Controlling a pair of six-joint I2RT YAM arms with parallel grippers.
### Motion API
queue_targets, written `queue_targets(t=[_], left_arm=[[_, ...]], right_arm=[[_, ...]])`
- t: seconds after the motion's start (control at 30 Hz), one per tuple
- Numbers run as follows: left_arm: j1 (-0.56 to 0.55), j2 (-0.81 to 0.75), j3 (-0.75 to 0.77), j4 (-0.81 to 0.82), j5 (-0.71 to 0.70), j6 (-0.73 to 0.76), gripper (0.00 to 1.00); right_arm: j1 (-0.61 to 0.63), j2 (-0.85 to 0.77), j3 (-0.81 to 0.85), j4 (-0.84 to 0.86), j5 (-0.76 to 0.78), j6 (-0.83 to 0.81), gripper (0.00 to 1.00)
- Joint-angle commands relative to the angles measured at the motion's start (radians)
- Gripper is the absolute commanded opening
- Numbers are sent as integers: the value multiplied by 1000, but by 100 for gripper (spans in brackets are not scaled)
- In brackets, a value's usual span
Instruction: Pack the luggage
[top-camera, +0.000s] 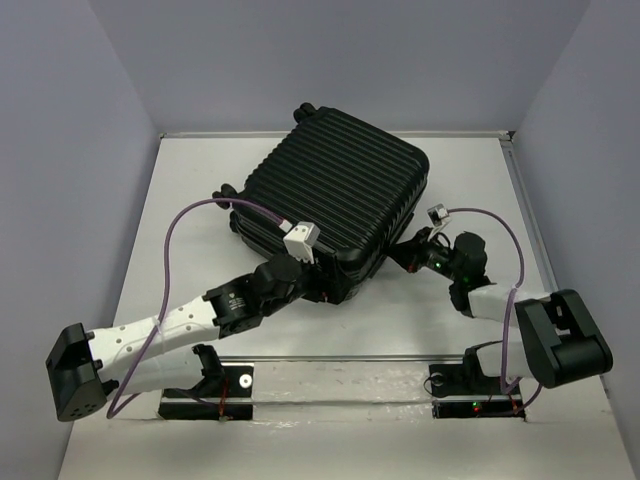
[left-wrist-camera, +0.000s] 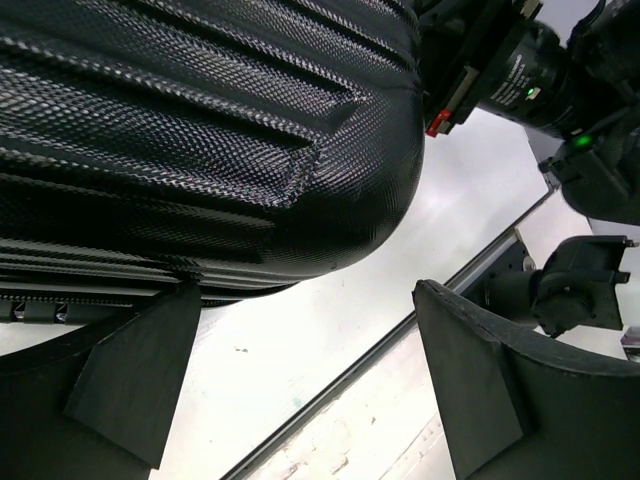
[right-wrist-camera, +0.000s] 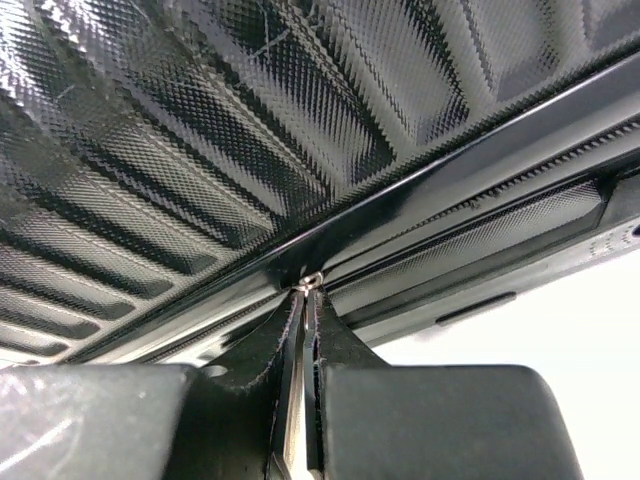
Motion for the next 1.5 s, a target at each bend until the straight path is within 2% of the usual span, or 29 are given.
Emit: queue_targets(t=[0.0,0.03,0.1,0.23,0.27,0.37,0.43,0.53,0.7,0.8,0.87,0.93,0.97,1.07,1.27,1.47], left_arm=[[0,41,73,97,2,22,99],[-1,50,94,103,-6,30,99],[2,70,137,93,-35,45,99],[17,110,186,94,-41,59,99],[19,128,194,93,-43,59,99],[26,143,203,109,-54,56,99],[42,149,206,119,-61,56,99],[54,159,215,111,-52,56,99],[57,108,189,100,-32,42,99],[57,67,162,88,-11,31,99],[57,35,145,70,-9,30,99],[56,5,127,39,-15,30,99],[55,-27,122,16,-26,30,99],[55,-82,103,-25,-15,28,99],[36,-114,45,-90,69,27,99],[-7,-87,-27,-44,84,8,99]], right_arm=[[9,-150,143,-183,18,-45,7],[9,-229,166,-272,31,-89,7],[18,-327,236,-619,89,-149,7],[18,-384,297,-872,120,-178,7],[18,-386,289,-884,121,-168,7],[52,-339,248,-880,94,-116,7],[132,-320,205,-849,113,-96,7],[202,-323,179,-866,233,-82,7],[202,-444,128,-816,503,-8,12],[202,-446,151,-815,662,-11,23],[181,-411,171,-817,704,-59,32],[155,-385,189,-805,719,-115,34],[154,-354,197,-780,682,-154,39],[144,-285,234,-739,628,-281,43],[135,-199,277,-655,554,-427,45],[125,-129,315,-625,535,-504,43]])
